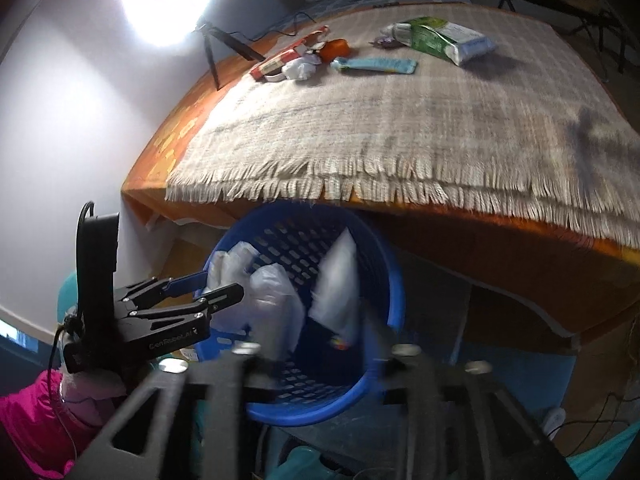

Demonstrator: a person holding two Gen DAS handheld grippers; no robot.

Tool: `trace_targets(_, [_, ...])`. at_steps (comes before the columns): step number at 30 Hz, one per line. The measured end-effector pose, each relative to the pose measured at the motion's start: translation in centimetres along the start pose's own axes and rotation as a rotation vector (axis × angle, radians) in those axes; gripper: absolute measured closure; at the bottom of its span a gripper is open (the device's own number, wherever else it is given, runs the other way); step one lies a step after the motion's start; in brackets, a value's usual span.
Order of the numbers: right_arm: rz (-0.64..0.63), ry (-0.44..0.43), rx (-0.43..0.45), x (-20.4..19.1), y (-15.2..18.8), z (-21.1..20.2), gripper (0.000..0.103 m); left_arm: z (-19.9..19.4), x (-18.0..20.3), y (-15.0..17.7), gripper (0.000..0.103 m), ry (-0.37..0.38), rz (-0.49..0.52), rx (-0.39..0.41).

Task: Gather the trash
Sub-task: 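Carry both items over the blue basket and open both tools to drop them, then move both tools back over the bed toward the remaining trash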

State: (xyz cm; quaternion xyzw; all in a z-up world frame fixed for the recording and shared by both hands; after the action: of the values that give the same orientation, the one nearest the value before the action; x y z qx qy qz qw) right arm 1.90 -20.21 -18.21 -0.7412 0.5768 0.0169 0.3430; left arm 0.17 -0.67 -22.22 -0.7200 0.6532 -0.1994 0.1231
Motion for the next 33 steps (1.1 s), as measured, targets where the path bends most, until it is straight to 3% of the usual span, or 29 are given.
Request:
trace_targets(2, [0.01,0.007,-0.001,0.3,0.0,0.0,0.053,0.1,0.0,-0.1,0.043,0.0,0.001,-0.003])
trace_targets(4, [0.017,0.014,-0.005,0.5,0.0,0.0,0.051,0.2,0.0,-0.1,0.034,-0.003,0.001,-0.004])
trace_targets(6, [0.023,0.02,-0.009,0.7,0.1,0.1,0.043,0.1,0.0,-0.1,0.031,-0.005,0.0,0.003])
trace_targets(18, [0.017,0.053,-0.021,0.6,0.1,0.3,0.021,-0.5,-0.3,-0.4,0.031,0.009,-0.017,0.009])
trace_targets(33, [-0.016,0.105,-0.015,1.1,-1.6,0.2,0.012,-1.9,0.0,-3.1,0.031,0.043,-0.019,0.049])
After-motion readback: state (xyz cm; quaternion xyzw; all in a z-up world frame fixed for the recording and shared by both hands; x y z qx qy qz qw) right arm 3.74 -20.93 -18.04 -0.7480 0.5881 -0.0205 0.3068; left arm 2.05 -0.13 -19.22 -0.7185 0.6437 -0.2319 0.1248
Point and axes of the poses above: each gripper's, at about its wrist camera, not at the fingertips, and z roughly the way its jaws point, x to its right, y to its underside, the point moved 4 cm from there along z, roughly the way its jaws point, and after that the axes turned 6 degrees about x, right-handed, at the moved point
